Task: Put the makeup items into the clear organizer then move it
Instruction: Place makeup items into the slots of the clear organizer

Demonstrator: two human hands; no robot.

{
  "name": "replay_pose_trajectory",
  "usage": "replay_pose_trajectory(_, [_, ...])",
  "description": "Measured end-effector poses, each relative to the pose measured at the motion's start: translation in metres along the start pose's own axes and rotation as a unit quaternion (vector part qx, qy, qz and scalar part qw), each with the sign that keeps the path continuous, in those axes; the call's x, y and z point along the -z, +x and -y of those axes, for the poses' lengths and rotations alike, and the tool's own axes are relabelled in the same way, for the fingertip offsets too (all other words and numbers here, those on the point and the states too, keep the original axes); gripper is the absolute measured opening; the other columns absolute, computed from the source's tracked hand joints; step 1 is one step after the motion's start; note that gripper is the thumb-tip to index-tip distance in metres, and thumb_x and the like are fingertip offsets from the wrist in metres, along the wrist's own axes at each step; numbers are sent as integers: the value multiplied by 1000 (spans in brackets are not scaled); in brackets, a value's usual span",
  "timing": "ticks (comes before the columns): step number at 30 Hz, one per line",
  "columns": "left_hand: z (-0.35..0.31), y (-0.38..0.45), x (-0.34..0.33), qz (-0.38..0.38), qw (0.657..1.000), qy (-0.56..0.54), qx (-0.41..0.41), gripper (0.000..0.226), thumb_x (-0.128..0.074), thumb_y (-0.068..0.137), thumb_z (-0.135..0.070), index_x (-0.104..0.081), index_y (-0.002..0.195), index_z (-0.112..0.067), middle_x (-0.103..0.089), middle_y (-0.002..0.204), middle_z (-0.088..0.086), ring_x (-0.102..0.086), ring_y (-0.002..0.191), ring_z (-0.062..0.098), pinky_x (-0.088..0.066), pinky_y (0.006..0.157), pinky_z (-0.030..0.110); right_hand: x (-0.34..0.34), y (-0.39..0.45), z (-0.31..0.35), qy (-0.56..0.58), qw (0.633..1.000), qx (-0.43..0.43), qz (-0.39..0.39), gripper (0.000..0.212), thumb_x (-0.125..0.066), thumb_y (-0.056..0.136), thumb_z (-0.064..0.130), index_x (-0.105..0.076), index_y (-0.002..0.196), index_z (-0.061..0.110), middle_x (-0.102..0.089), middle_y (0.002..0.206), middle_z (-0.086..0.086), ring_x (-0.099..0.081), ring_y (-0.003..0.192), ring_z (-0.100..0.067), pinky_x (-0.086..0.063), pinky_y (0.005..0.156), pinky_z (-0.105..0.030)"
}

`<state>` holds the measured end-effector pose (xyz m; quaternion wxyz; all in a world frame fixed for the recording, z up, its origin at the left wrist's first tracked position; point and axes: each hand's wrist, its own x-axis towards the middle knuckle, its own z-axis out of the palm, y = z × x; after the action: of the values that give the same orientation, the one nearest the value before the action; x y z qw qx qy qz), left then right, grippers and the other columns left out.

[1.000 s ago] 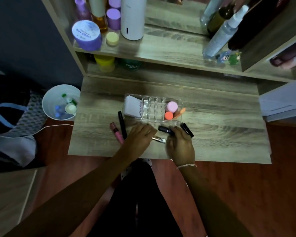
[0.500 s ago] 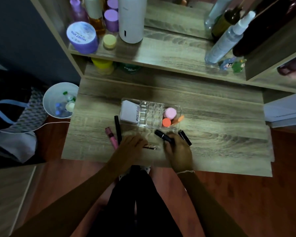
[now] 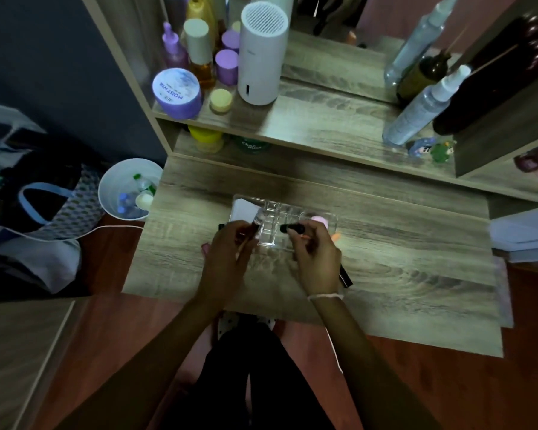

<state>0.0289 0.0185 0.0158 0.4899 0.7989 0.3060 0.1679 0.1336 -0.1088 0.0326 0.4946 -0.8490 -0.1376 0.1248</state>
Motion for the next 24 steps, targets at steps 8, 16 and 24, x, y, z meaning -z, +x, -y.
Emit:
replay_pose_trajectory(8, [-11,26,3,-21,1000,0,1,27,-64,88,-26,-55,114,-26,-62,105,-17,-61,92,2,-56,78,36,-18,36,4,5,1000,7,-3,20,-68,87,18,-65,105,10,-72,97,-7,-68,84,-11,-56,77,-25])
replay_pose_trajectory(16, [-14,27,2,-34,999,12,17,28,-64,90,-23,-57,116,-16,-66,109,1,-62,92,12,-56,79,43,-21,42,7,-34,999,32,4,21,-69,86,22,-65,105,15,-73,95,-2,-68,82,-10,-57,79,-32])
replay_pose_trajectory(24, [-13,23,2,-27,999,37,18,29,-62,90,-25,-56,117,-15,-66,112,3,-62,94,12,-55,81,40,-29,46,3,-54,997,26,46,23,-65,89,20,-64,111,15,-72,104,-3,-67,92,-12,-57,85,-33])
